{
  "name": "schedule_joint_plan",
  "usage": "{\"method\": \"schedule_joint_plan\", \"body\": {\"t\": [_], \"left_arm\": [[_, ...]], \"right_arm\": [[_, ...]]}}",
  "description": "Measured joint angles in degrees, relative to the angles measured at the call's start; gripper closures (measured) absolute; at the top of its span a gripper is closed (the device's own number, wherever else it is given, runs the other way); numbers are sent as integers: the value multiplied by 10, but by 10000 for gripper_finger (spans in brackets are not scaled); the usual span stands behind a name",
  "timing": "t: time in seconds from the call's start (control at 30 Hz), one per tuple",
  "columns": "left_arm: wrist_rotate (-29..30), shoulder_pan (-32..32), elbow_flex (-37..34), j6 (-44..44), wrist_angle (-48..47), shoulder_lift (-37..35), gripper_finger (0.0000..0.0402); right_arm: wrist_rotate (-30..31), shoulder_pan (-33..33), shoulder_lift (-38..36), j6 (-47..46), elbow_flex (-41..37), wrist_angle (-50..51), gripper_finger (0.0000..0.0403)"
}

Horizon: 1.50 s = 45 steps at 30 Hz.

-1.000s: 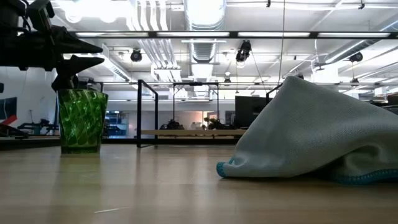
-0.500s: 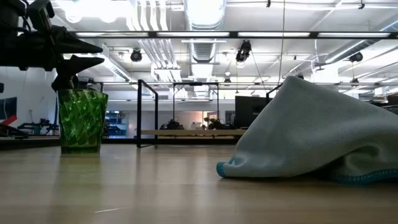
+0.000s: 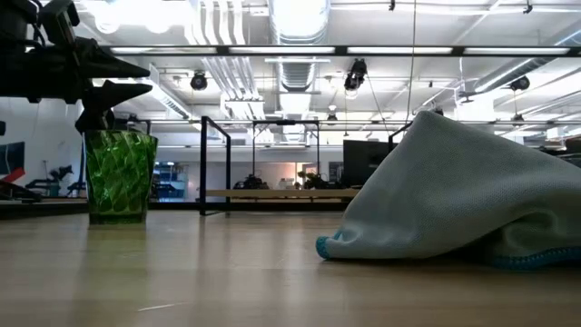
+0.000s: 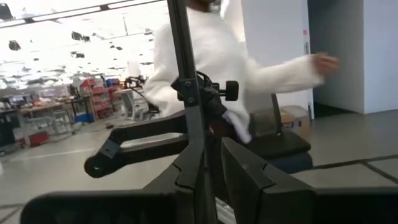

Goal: Stack small to large cups/mugs on shelf
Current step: Put the green cup on the shelf

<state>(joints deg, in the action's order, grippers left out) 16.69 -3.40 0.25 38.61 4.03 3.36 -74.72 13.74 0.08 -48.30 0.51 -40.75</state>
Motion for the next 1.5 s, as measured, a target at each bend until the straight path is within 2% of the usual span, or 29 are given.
{"method": "schedule_joint_plan", "body": {"t": [0.8,1.1,1.23,1.37,1.5], "left_arm": [[0,0,0,-4,-1,0,316],[-3,0,0,-30,-4,14,316],[-4,0,13,-31,-12,24,316],[-10,0,67,-77,-27,46,316],[-12,0,168,-92,-171,88,316]], "right_arm": [[3,0,0,3,0,0,351],[4,0,0,13,0,0,351],[36,0,0,33,0,-1,351],[69,0,0,16,0,-2,351],[166,0,0,-29,0,-2,351]]}}
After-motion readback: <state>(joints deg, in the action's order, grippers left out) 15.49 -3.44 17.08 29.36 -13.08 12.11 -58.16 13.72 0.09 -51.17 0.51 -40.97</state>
